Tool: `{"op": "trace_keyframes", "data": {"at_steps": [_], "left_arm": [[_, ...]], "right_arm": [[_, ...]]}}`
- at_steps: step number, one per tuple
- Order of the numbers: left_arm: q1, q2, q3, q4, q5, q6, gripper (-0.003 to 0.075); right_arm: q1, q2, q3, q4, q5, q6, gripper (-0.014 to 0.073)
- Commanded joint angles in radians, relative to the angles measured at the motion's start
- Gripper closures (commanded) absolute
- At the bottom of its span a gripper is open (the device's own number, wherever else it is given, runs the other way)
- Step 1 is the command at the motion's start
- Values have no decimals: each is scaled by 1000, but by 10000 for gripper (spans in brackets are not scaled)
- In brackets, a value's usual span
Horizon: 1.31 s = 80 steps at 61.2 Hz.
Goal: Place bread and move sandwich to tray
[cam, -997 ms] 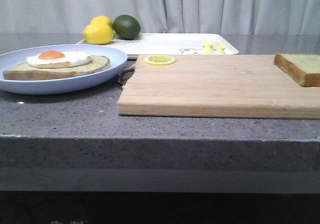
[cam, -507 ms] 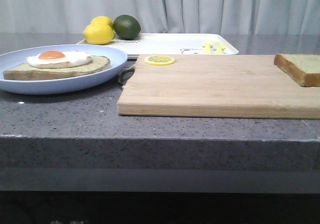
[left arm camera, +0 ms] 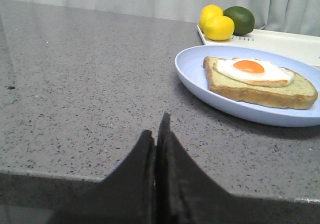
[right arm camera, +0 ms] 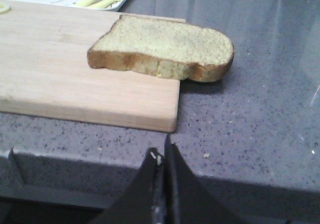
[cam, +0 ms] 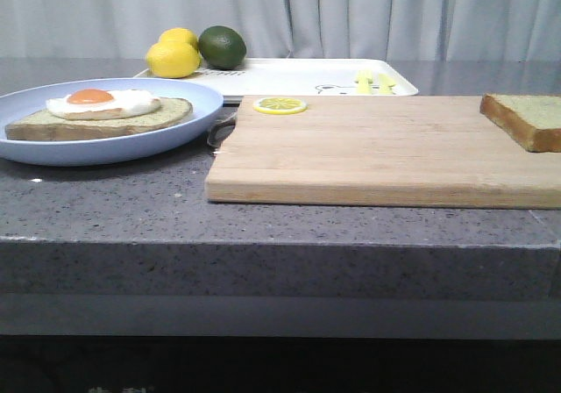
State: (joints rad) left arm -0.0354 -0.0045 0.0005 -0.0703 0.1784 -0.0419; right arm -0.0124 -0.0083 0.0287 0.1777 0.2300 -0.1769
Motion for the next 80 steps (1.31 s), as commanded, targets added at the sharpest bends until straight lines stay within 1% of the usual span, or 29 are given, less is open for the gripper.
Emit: {"op": "trace_keyframes", "data": {"at_steps": [1,5,18,22,28,34,36,39,45,48,54,61,69,75,80], "left_arm": [[1,-19,5,-12,-99,0,738],[1,-19,5,-12,-106,0,738],[1,-19,5,-12,-112,0,738],[1,-19,5,-12,-139,0,738],[-1,-19,5,-12,-231,0,738],[-1,-19,0,-12,-376,0,738],[-1,-19,-10,-12,-401,0,738],[-1,-19,-36,-12,-404,0,738],[-1,-13,-99,-12,-394,0,738],[-1,-3,-142,-12,-376,0,738],[-1,58,-256,-12,-259,0,738],[-1,208,-374,-8,-145,0,738],[-1,421,-497,-1,-65,0,738],[-1,565,-561,-1,-56,0,738],[-1,639,-594,-1,-58,0,738]], "right_arm": [[-4,-20,-5,44,-140,-3,704],[-4,-20,-5,49,-160,-3,704],[-4,-20,-5,49,-162,-3,704],[-4,-20,-5,53,-162,-3,704],[-4,-20,-6,53,-179,-3,704],[-4,-20,-16,53,-258,-3,704],[-4,-20,-26,53,-270,-3,704],[-4,-20,-55,53,-276,-3,704],[-4,-15,-121,53,-257,-3,704],[-4,-6,-180,53,-217,-3,704],[-4,54,-310,53,-110,-3,704],[-4,191,-460,53,7,-3,704],[-4,387,-617,54,124,-3,704],[-4,493,-683,54,143,-3,704],[-4,547,-706,54,135,-3,704]]}}
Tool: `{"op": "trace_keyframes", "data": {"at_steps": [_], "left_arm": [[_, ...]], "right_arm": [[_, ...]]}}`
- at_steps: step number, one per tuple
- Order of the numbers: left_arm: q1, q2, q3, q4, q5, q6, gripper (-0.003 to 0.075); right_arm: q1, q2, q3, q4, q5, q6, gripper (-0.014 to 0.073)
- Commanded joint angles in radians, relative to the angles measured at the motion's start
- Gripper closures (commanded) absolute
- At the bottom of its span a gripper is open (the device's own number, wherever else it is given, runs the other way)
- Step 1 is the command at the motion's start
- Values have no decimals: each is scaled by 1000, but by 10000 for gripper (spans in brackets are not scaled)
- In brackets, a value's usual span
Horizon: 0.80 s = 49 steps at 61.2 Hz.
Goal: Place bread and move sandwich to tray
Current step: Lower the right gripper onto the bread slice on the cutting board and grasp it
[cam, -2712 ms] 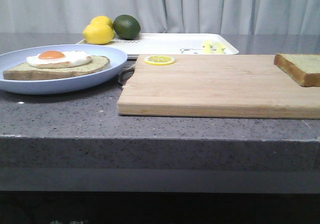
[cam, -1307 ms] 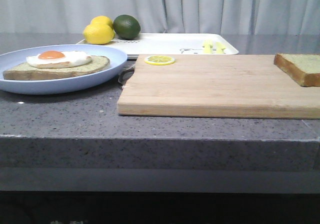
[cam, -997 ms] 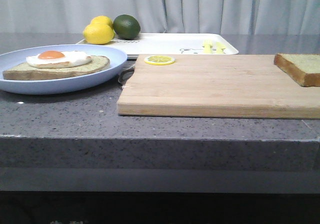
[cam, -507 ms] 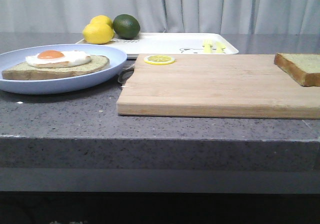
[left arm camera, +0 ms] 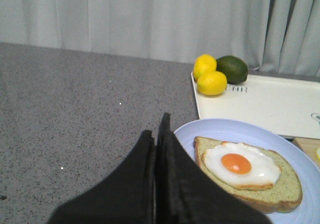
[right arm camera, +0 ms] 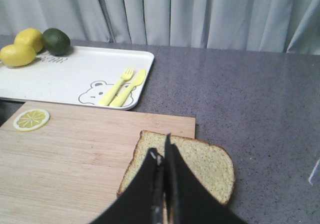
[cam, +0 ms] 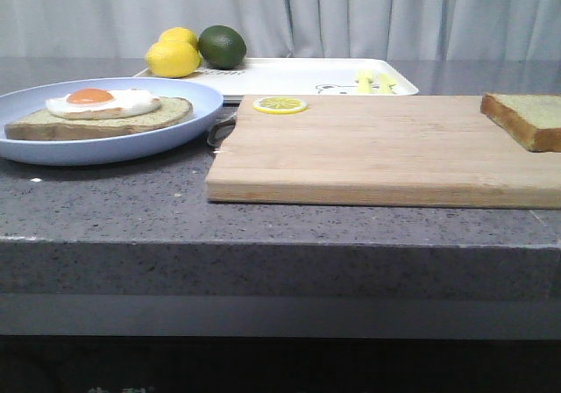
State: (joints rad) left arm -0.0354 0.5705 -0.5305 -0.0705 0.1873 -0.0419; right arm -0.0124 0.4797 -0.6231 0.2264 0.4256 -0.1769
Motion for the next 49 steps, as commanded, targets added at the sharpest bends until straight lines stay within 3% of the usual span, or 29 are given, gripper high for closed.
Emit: {"op": "trace_keyframes", "data": {"at_steps": [1,10,16,22,30,36,49], "left_arm": [[-1,73,-66,0,-67,0,738],[-1,117,-68,0,-91,0,737],[-1,117,-68,0,-103,0,715],[-1,117,-68,0,-133,0,586],[-1,117,-68,0,-165,0,282],[-1,117,-68,0,-170,0,172],[-1,117,-68,0,-173,0,171]], "right_arm": [[-4,67,-55,5,-65,-3,703],[-4,90,-55,5,-73,-3,676],[-4,90,-55,5,-73,-3,566],[-4,90,-55,5,-73,-3,355],[-4,90,-55,5,-77,-3,108],[-4,90,-55,31,-79,-3,55],[-7,157,-103,39,-27,-3,49]]}}
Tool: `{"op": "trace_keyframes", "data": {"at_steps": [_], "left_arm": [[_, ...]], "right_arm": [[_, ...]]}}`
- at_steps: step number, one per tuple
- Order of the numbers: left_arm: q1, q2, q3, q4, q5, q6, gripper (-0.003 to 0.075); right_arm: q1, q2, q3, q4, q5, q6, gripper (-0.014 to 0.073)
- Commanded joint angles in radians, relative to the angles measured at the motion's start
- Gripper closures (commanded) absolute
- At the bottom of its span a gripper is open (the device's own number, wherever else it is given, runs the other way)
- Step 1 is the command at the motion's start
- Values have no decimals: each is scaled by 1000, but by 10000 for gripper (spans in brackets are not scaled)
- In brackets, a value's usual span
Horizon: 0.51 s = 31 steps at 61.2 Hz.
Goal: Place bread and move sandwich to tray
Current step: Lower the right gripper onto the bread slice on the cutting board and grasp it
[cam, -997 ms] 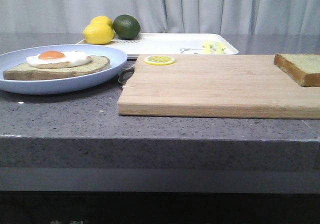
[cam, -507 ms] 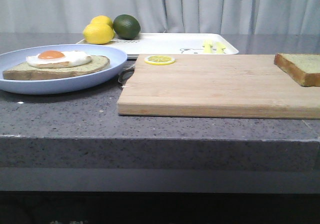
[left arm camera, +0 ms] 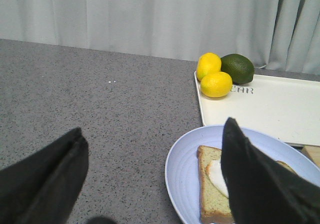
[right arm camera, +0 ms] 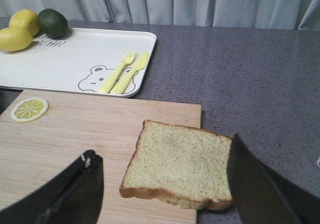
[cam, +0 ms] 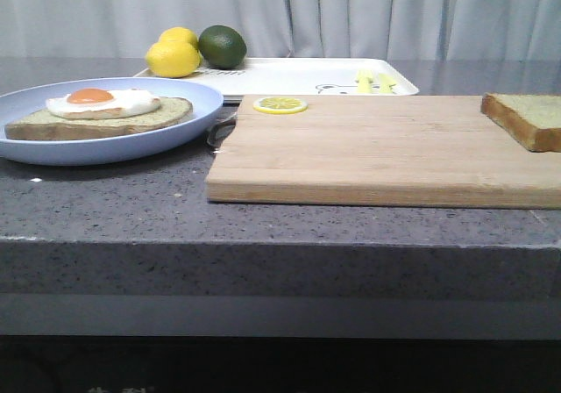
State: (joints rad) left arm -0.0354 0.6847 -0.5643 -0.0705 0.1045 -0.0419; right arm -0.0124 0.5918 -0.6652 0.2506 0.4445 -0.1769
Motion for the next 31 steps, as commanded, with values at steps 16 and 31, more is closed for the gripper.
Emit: {"op": "trace_keyframes", "data": {"at_steps": [16,31], "left_arm": [[-1,3,-35,0,-90,0,171],[-1,3,-35,0,-90,0,171]], "right_arm": [[-151,325,-253,2,110,58,50],[-385,592,-368,103,210,43,53]]}}
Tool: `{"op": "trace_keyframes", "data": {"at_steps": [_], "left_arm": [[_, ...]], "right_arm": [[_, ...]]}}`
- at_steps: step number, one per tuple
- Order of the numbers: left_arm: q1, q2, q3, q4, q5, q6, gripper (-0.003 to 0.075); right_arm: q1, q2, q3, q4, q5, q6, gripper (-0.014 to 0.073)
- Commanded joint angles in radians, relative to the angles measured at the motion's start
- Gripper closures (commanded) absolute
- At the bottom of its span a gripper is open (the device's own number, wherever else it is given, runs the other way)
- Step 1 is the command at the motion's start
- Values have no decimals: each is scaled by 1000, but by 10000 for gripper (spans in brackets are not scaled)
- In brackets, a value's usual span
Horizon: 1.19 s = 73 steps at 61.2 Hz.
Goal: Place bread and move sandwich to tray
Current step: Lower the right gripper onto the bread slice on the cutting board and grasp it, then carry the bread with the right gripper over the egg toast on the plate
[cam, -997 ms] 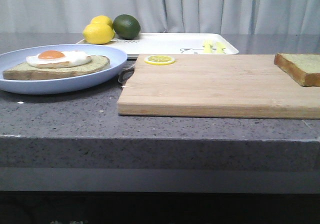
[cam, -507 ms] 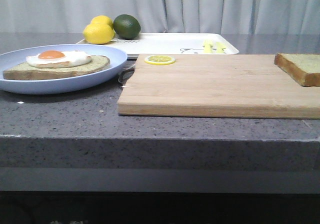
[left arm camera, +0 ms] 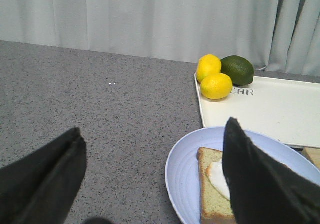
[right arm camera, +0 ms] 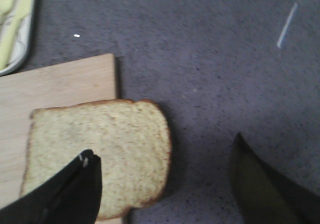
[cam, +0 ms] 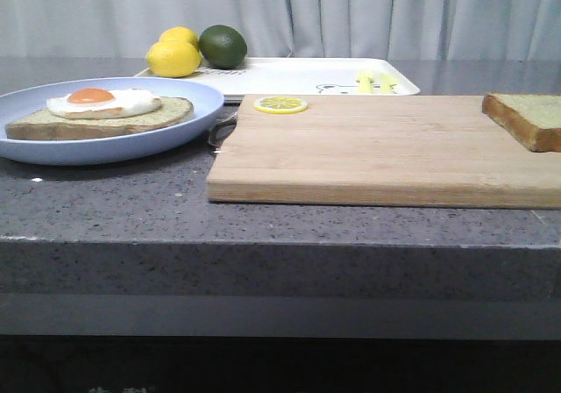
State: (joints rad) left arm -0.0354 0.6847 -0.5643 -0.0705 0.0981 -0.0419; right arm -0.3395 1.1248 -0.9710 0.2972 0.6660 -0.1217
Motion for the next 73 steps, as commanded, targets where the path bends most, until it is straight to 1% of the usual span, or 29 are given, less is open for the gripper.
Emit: {"op": "trace_keyframes", "data": {"at_steps": [1,6,8,19,27,32,36,47,50,52,56,57,59,60,66,70,73], "left_arm": [[-1,3,-35,0,-84,0,171],[-1,3,-35,0,-84,0,171],[-1,3,-35,0,-84,0,171],[-1,3,-35,0,-84,0,171],[-1,3,-35,0,-86,0,171],[-1,3,-35,0,-86,0,171],[-1,3,-35,0,-88,0,171],[-1,3,-35,0,-90,0,171],[-1,3,-35,0,-90,0,171],[-1,3,-35,0,-90,0,171],[-1,3,-35,0,-90,0,171],[-1,3,-35,0,-90,0,171],[-1,3,-35,0,-90,0,171],[-1,3,-35,0,-90,0,171],[-1,3,-35,0,-90,0,171],[-1,3,-35,0,-90,0,171],[-1,3,-35,0,-90,0,171]], "right_arm": [[-70,80,-71,68,-4,-18,53],[-101,151,-96,123,24,-63,53],[-110,174,-104,153,35,-99,53],[-150,311,-135,407,144,-338,53],[-160,386,-141,513,187,-445,53],[-160,415,-141,568,210,-485,54],[-160,435,-141,592,222,-505,54],[-160,448,-141,593,235,-507,55],[-159,448,-141,595,242,-507,70],[-159,448,-141,595,248,-507,101],[-159,448,-141,599,270,-507,211],[-159,448,-141,602,277,-507,260],[-159,448,-141,608,286,-507,333],[-159,448,-141,615,292,-507,386],[-159,442,-141,655,322,-507,592],[-159,429,-141,680,344,-507,674],[-159,412,-141,697,356,-507,701]]}}
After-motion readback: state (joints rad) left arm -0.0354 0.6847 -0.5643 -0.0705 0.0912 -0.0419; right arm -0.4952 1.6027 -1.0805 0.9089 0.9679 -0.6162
